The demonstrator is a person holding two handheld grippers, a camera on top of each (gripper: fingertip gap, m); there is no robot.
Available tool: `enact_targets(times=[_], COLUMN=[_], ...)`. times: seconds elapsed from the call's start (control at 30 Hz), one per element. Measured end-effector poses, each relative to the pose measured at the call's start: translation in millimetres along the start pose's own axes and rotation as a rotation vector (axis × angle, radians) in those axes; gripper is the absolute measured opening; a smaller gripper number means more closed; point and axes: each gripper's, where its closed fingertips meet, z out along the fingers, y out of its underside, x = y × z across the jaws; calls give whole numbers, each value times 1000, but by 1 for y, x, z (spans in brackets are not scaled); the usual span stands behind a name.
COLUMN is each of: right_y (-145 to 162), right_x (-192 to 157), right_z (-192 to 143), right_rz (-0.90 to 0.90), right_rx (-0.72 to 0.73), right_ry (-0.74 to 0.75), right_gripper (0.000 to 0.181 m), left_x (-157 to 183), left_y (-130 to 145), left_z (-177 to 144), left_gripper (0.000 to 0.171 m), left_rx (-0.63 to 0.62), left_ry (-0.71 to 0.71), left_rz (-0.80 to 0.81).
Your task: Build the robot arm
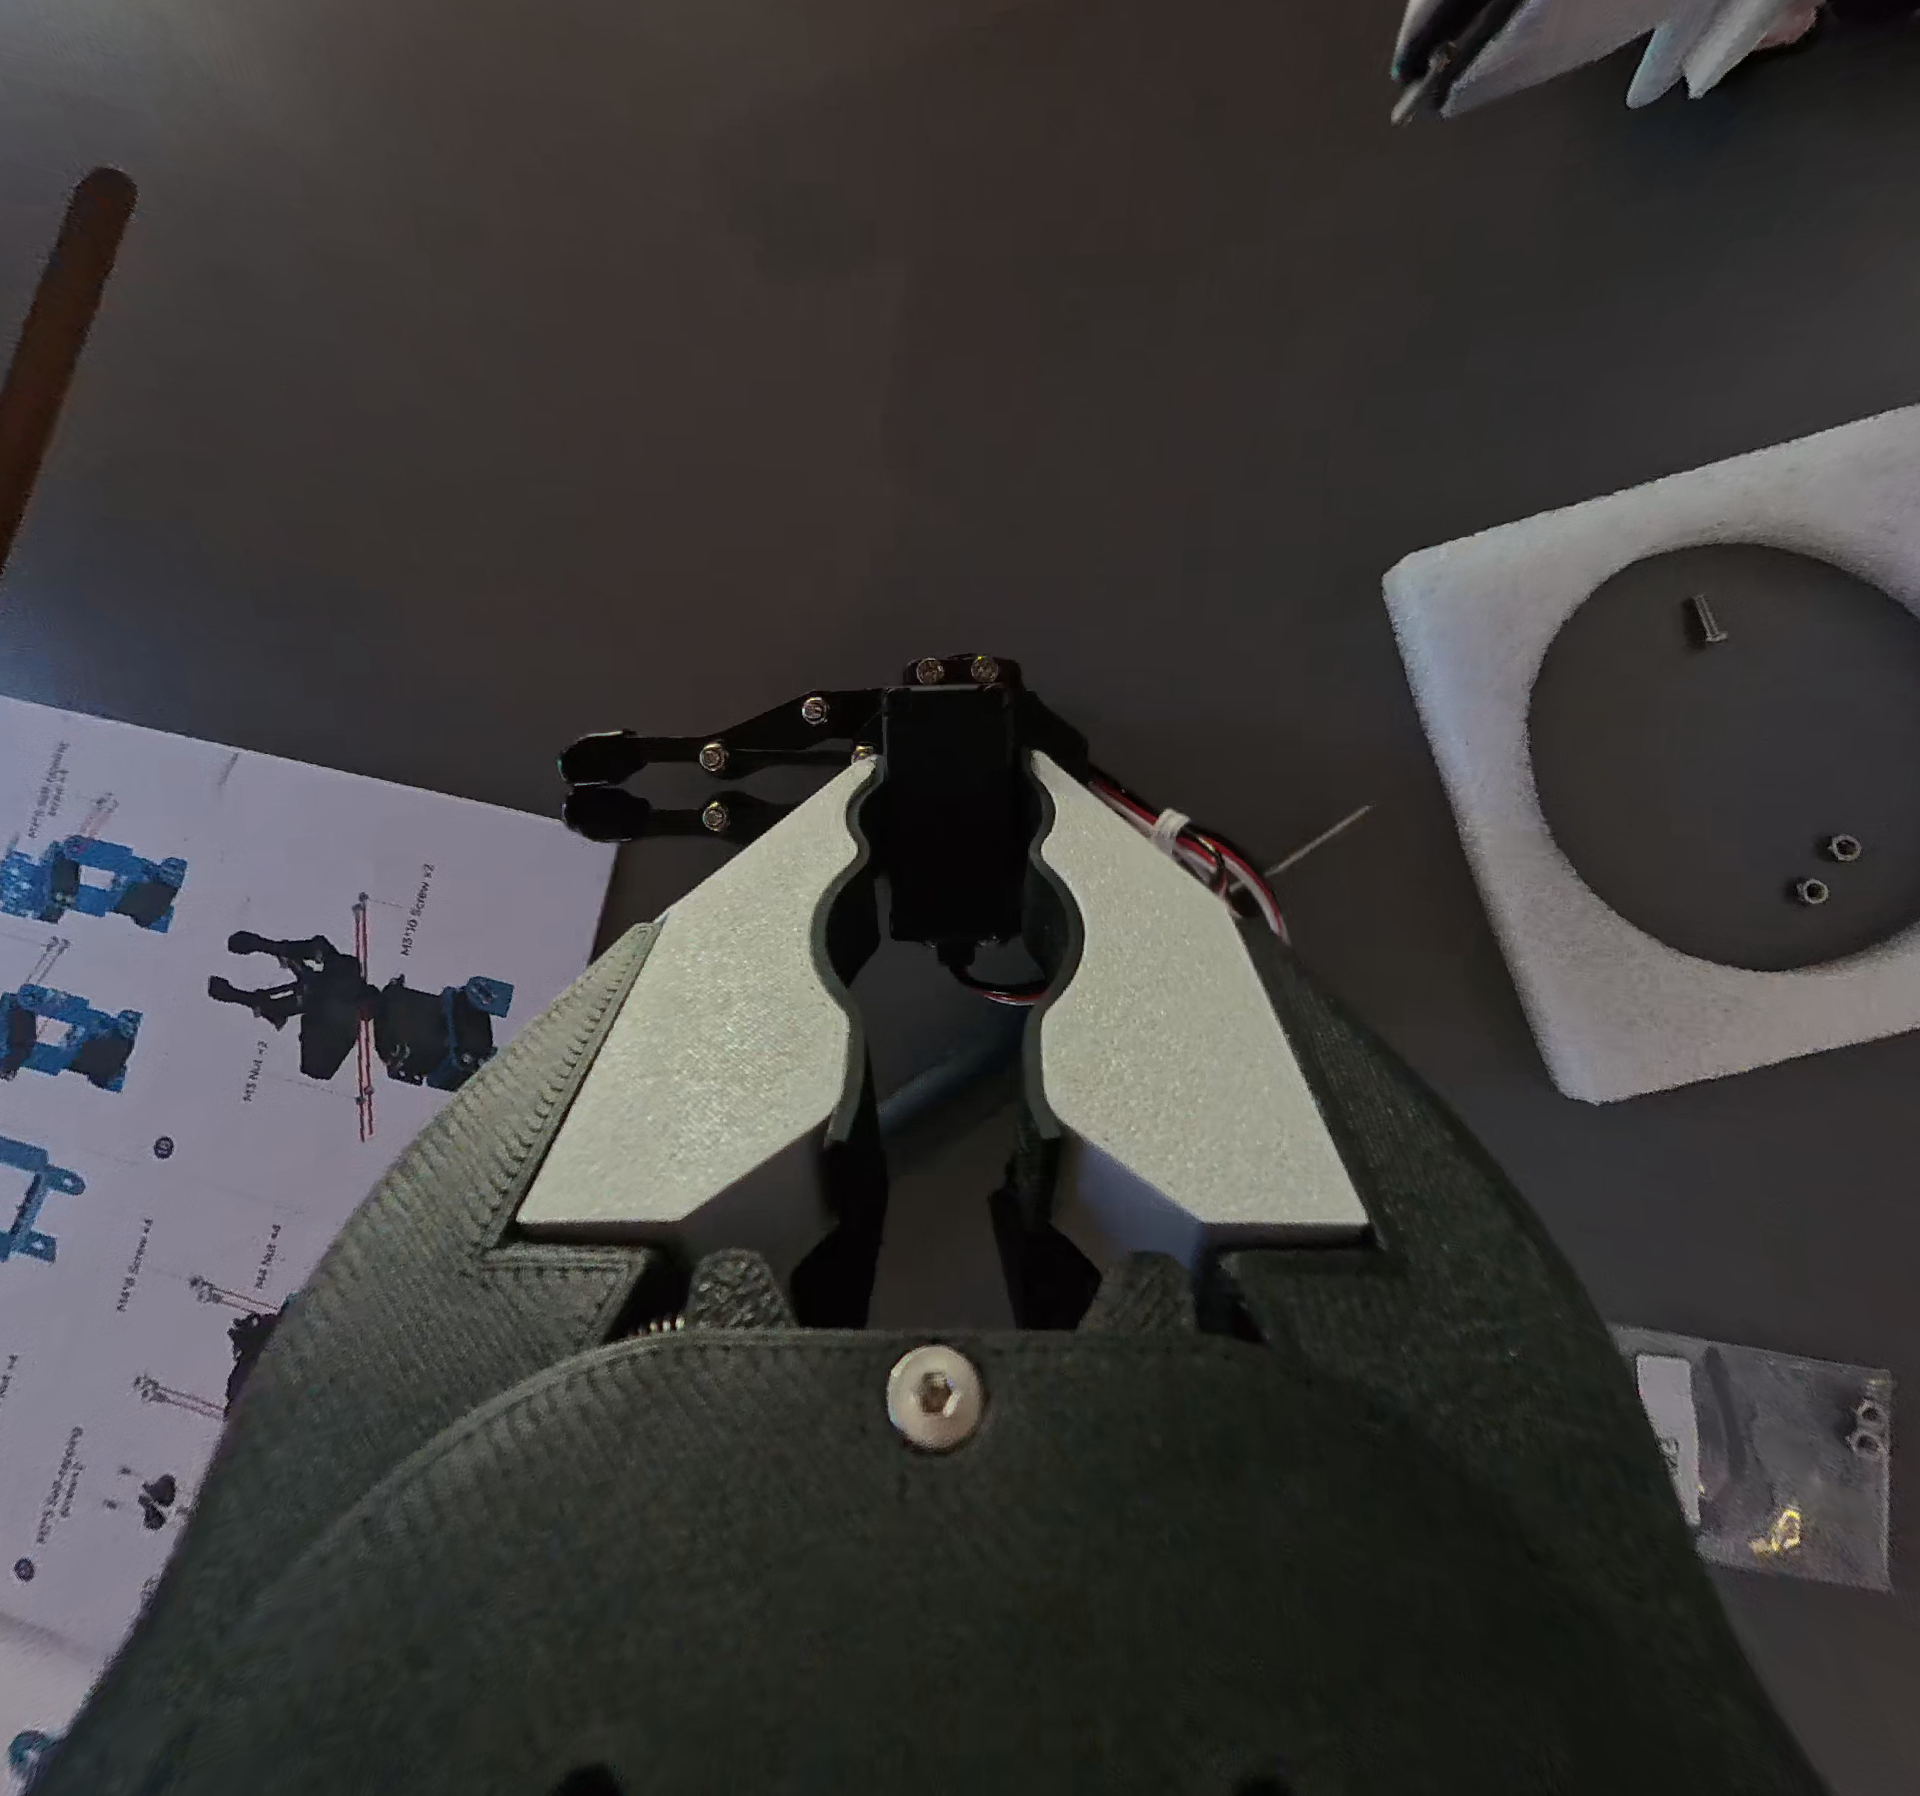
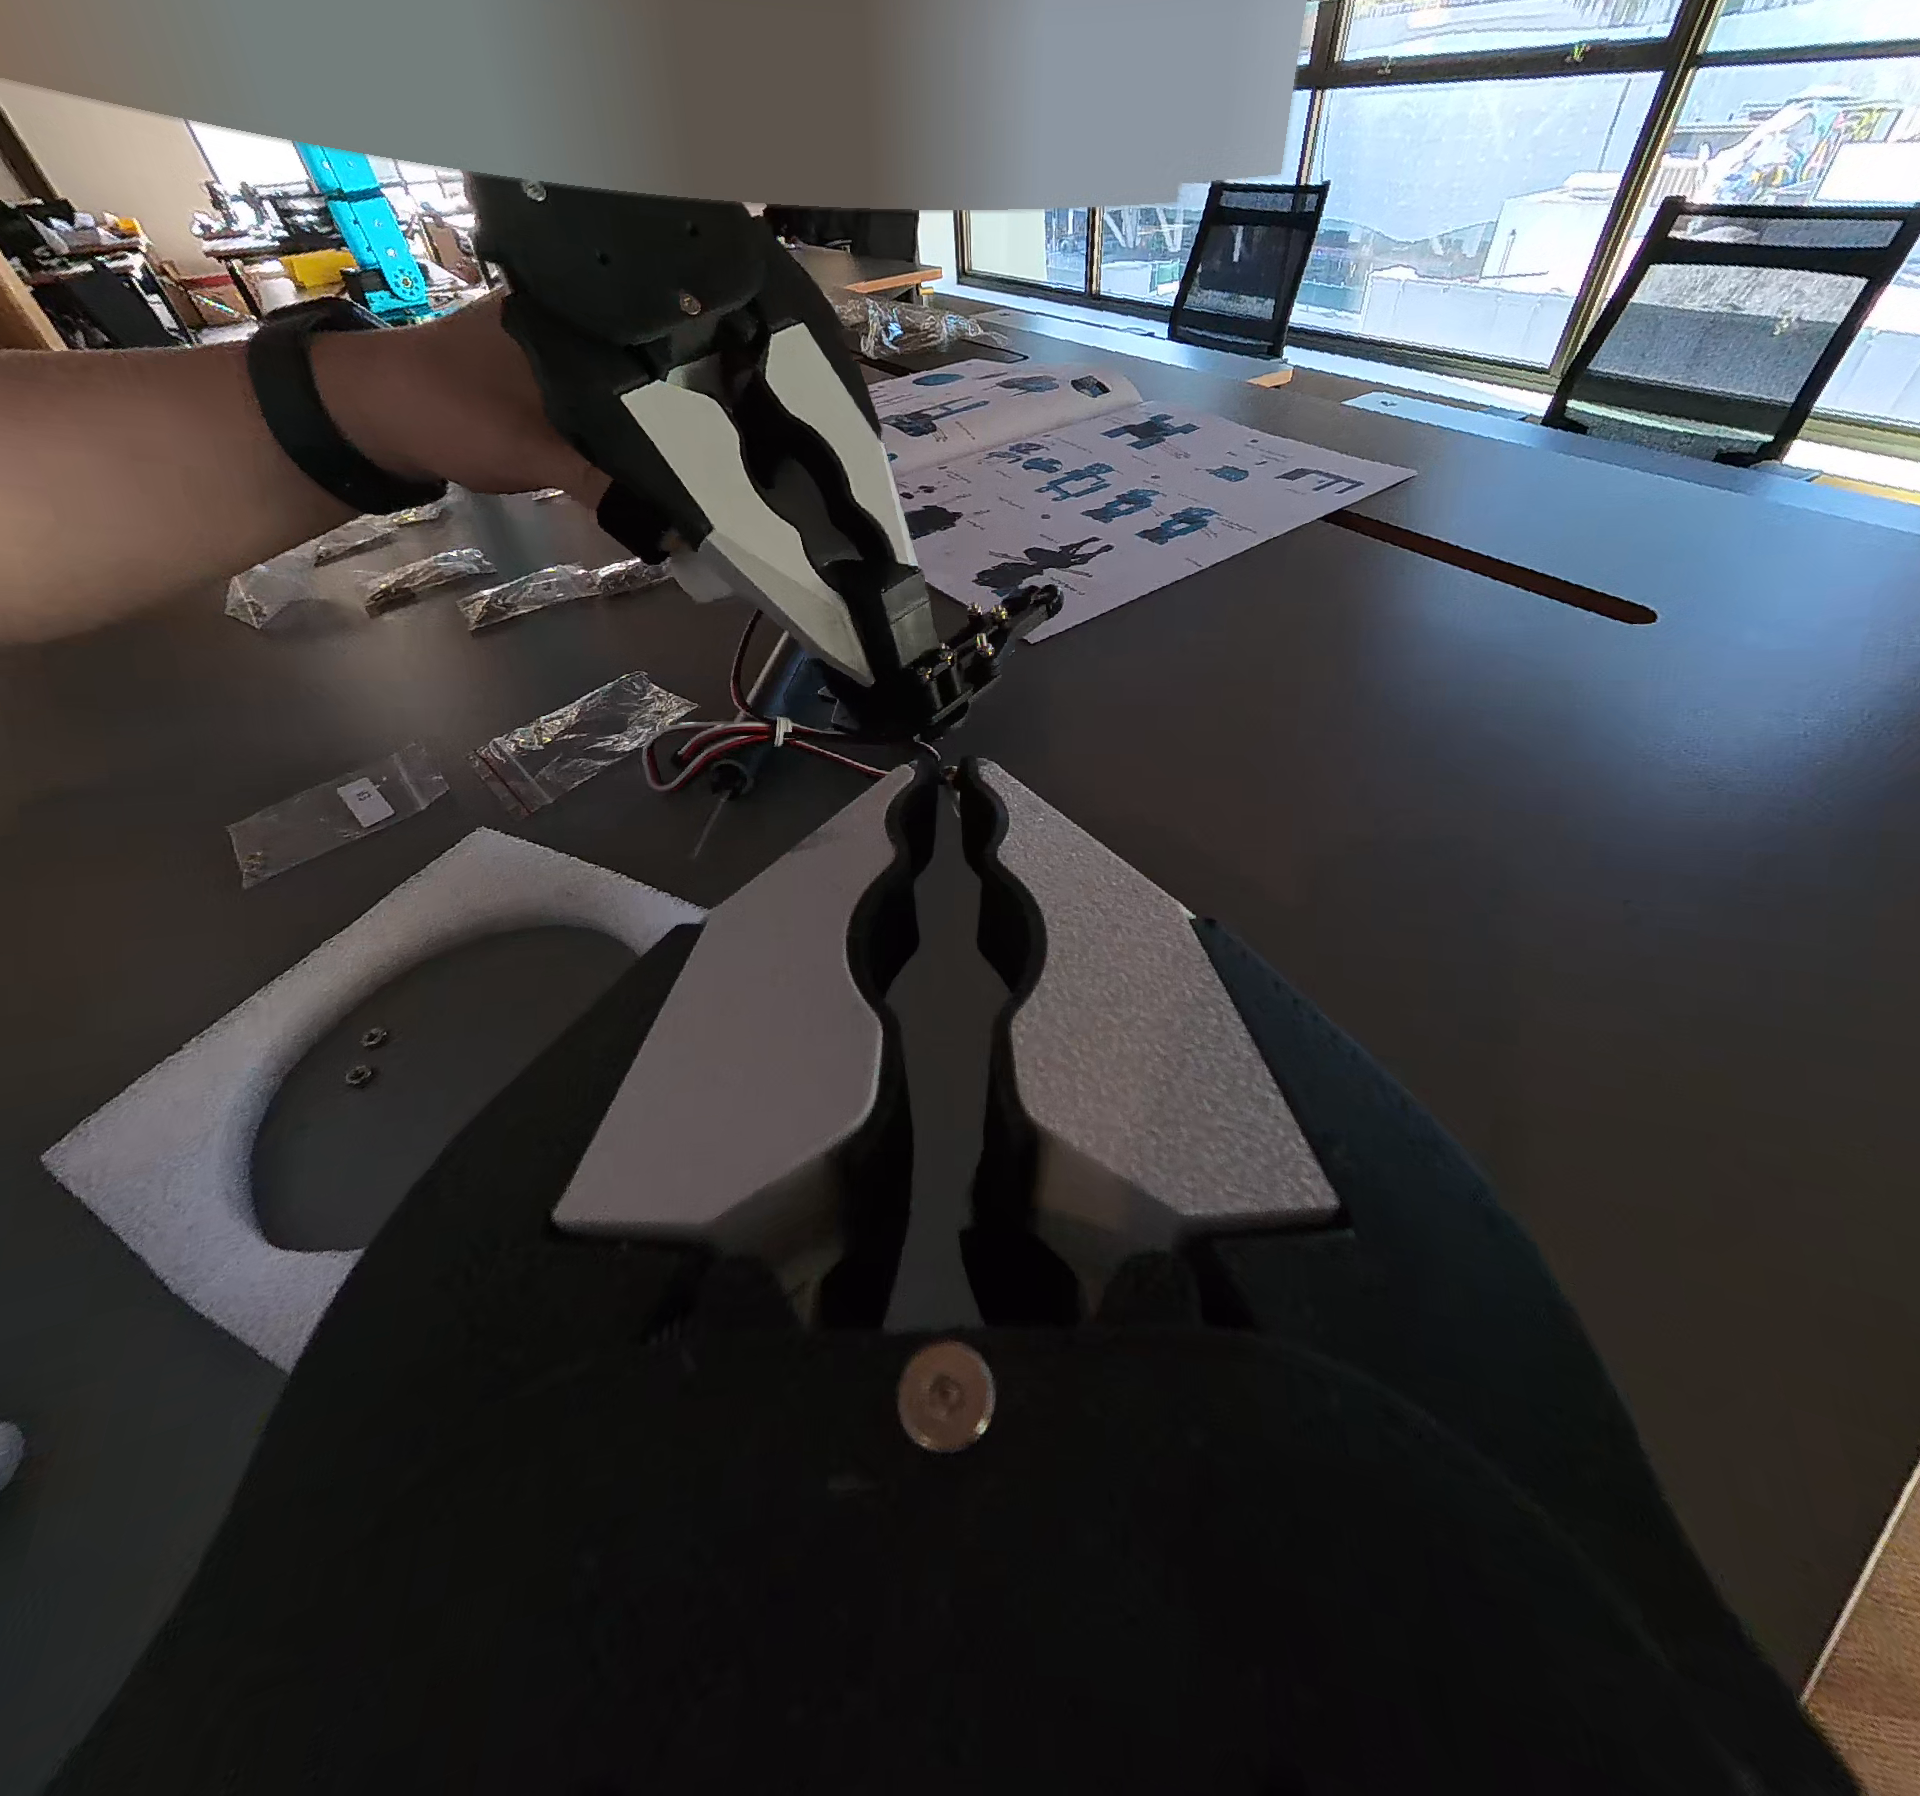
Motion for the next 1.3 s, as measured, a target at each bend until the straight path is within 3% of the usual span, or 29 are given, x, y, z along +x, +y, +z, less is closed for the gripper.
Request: enact_targets(times=[0.3, 0.47, 0.67, 1.3], right_y=[0, 0, -1, 0], right_x=[0, -1, 0, -1], right_z=[0, 0, -1, -1], right_rz=[6, 6, 8, 8], right_rx=[1, 2, 5, 2], right_ry=[-4, -9, -7, -17], right_gripper=[3, 3, 3, 3], left_x=[-6, -6, -3, 1], left_y=[5, 6, 10, 17], left_z=[1, -9, -11, -2], left_gripper=[26, 23, 22, 23], left_rx=[16, 41, -14, -134], left_ry=[-39, 11, 81, 64], left_rz=[-57, -81, -103, -68])
